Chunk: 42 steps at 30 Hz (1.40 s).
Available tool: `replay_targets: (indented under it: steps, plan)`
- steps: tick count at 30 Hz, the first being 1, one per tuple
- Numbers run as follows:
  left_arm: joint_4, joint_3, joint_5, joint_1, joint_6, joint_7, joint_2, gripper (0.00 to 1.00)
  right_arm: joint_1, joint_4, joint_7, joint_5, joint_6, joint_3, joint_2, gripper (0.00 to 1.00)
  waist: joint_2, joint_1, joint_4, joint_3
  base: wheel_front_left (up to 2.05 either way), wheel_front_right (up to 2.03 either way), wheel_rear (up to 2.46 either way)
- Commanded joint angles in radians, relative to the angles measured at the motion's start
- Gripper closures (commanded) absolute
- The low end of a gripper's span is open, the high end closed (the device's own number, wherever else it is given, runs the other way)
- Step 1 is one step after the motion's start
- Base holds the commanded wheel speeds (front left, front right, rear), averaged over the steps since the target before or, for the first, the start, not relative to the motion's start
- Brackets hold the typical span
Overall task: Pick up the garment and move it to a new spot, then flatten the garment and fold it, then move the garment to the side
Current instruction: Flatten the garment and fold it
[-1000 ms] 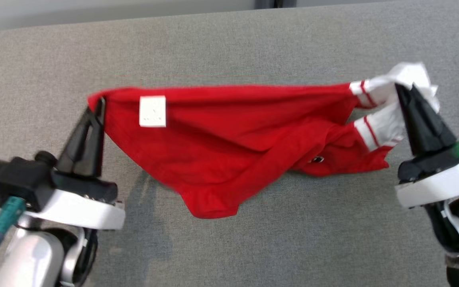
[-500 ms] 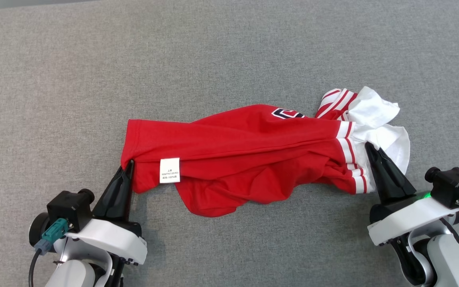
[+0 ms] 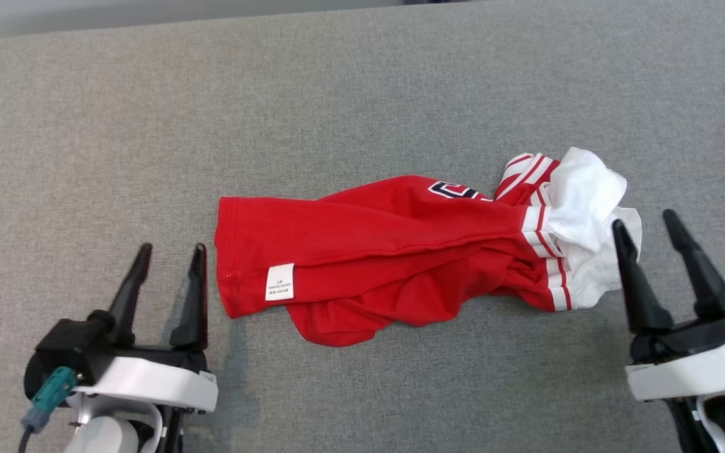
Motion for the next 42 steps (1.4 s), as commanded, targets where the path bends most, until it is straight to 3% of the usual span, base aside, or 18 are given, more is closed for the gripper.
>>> replay_targets:
  steps: [1, 10, 21, 26, 33, 42]
  plan:
    - [-0.022, 0.015, 0.014, 0.0, 0.011, -0.013, 0.008, 0.0, 0.015, -0.039, 0.005, -0.015, 0.0, -0.023, -0.001, 0.0, 0.0, 0.0, 0.001, -0.011, 0.0, 0.0, 0.0]
    - [-0.142, 0.062, 0.077, 0.005, 0.062, -0.025, 0.064, 0.0, 0.041, -0.219, 0.079, -0.1, 0.0, -0.193, 0.019, 0.0, 0.0, 0.0, 0.001, -0.061, 0.0, 0.0, 0.0]
    - [-0.195, 0.035, 0.095, 0.042, 0.076, 0.018, 0.09, 0.0, 0.075, -0.223, 0.148, -0.082, 0.0, -0.226, 0.031, 0.0, 0.0, 0.0, 0.02, -0.083, 0.0, 0.0, 0.0]
    - [-0.19, 0.01, 0.097, 0.017, 0.055, 0.041, 0.094, 0.0, 0.075, -0.226, 0.155, -0.08, 0.0, -0.223, 0.029, 0.0, 0.0, 0.0, 0.021, -0.083, 0.0, 0.0, 0.0]
    - [-0.086, -0.064, 0.016, -0.028, -0.027, 0.189, 0.086, 0.0, 0.058, -0.227, 0.165, -0.072, 0.0, -0.202, 0.03, 0.0, 0.0, 0.0, -0.005, -0.044, 0.0, 0.0, 0.0]
    - [0.071, -0.054, -0.09, -0.065, -0.083, 0.264, 0.072, 0.0, 0.051, -0.2, 0.145, -0.067, 0.0, -0.197, 0.05, 0.0, 0.0, 0.0, -0.05, 0.013, 0.0, 0.0, 0.0]
